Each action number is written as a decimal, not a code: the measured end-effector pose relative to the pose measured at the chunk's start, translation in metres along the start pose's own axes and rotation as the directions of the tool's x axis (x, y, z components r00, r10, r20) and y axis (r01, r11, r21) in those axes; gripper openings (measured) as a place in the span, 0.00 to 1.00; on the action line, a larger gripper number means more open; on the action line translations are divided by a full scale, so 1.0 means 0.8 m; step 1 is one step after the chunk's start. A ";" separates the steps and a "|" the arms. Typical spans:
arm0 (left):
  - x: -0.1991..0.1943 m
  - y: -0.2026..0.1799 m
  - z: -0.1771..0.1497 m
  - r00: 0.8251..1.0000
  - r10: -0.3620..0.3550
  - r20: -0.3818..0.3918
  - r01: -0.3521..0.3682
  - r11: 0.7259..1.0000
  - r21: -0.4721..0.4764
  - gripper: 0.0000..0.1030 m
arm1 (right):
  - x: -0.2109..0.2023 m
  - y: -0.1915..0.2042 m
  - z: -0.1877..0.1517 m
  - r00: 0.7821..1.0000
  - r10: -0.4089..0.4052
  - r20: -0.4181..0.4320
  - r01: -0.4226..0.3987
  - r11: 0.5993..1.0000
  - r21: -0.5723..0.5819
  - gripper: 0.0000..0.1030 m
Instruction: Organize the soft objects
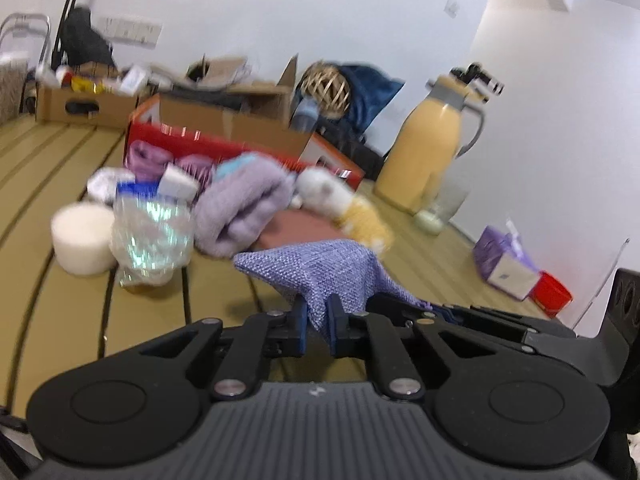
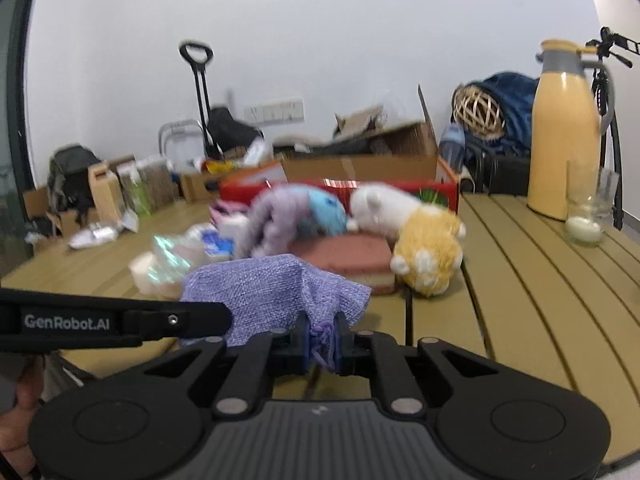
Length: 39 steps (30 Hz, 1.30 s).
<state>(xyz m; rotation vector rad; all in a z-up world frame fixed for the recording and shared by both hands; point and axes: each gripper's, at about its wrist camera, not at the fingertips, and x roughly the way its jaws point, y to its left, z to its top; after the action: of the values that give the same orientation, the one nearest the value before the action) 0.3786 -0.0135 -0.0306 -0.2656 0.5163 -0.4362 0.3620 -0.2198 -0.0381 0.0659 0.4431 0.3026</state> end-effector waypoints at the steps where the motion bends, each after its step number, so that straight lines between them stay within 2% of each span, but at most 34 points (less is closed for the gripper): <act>1: -0.010 -0.006 0.002 1.000 -0.004 0.020 0.003 1.000 0.006 0.09 | -0.010 0.003 0.002 1.000 0.002 0.015 -0.002 1.000 -0.006 0.10; 7: -0.046 -0.029 0.035 0.995 -0.025 0.101 0.019 0.998 0.057 0.09 | -0.058 0.015 0.034 0.994 0.028 0.104 -0.025 0.999 -0.027 0.10; 10: -0.041 -0.027 0.086 0.991 -0.047 0.122 0.036 0.995 0.091 0.09 | -0.054 0.012 0.072 0.990 0.060 0.129 -0.055 0.998 -0.041 0.10; 12: -0.023 -0.019 0.131 0.990 -0.043 0.133 0.029 0.994 0.103 0.10 | -0.034 0.007 0.114 0.986 0.087 0.144 -0.081 0.996 -0.047 0.10; 14: 0.010 -0.002 0.187 0.990 -0.024 0.140 0.012 0.996 0.085 0.10 | 0.006 0.002 0.163 0.983 0.113 0.143 -0.107 0.993 -0.054 0.10; 17: 0.083 0.052 0.268 0.997 0.014 0.082 -0.016 1.000 0.022 0.09 | 0.100 -0.005 0.244 0.986 0.144 0.084 -0.141 0.989 -0.034 0.10; 19: 0.132 0.090 0.306 0.996 0.063 0.058 -0.062 0.998 -0.006 0.09 | 0.169 -0.006 0.286 0.990 0.139 0.030 -0.138 0.990 -0.027 0.10; 22: 0.219 0.146 0.339 0.992 0.125 -0.025 -0.125 0.992 0.027 0.11 | 0.283 -0.002 0.331 0.990 0.117 -0.075 -0.119 0.992 -0.030 0.10; 23: 0.254 0.166 0.346 0.986 0.149 -0.076 -0.146 0.989 0.037 0.11 | 0.323 0.001 0.339 0.988 0.100 -0.119 -0.106 0.993 -0.049 0.10; 26: 0.323 0.210 0.356 0.962 0.222 -0.159 -0.221 0.975 0.023 0.13 | 0.423 0.003 0.345 0.970 0.059 -0.234 -0.070 0.997 -0.042 0.10; 29: 0.350 0.220 0.355 0.952 0.263 -0.159 -0.253 0.964 0.080 0.20 | 0.487 -0.002 0.332 0.950 -0.001 -0.312 -0.008 1.000 -0.029 0.11; 31: 0.348 0.223 0.349 0.950 0.277 -0.146 -0.266 0.960 0.090 0.26 | 0.513 -0.005 0.323 0.933 -0.018 -0.361 0.010 1.000 -0.024 0.17; 34: 0.336 0.227 0.343 0.955 0.256 -0.147 -0.250 0.966 0.063 0.27 | 0.530 -0.004 0.303 0.903 -0.023 -0.430 0.007 0.999 -0.039 0.25; 36: 0.319 0.221 0.344 0.950 0.279 -0.143 -0.270 0.960 0.076 0.31 | 0.528 -0.004 0.300 0.893 -0.024 -0.450 0.013 1.000 -0.028 0.33; 39: 0.284 0.209 0.354 0.938 0.324 -0.127 -0.312 0.944 0.103 0.34 | 0.502 -0.014 0.319 0.906 0.056 -0.419 -0.032 0.997 0.065 0.37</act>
<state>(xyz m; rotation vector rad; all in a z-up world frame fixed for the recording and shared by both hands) 0.7611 0.0661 0.0536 -0.0689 0.6674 -0.1596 0.8200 -0.1082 0.0250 0.0663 0.8816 0.3497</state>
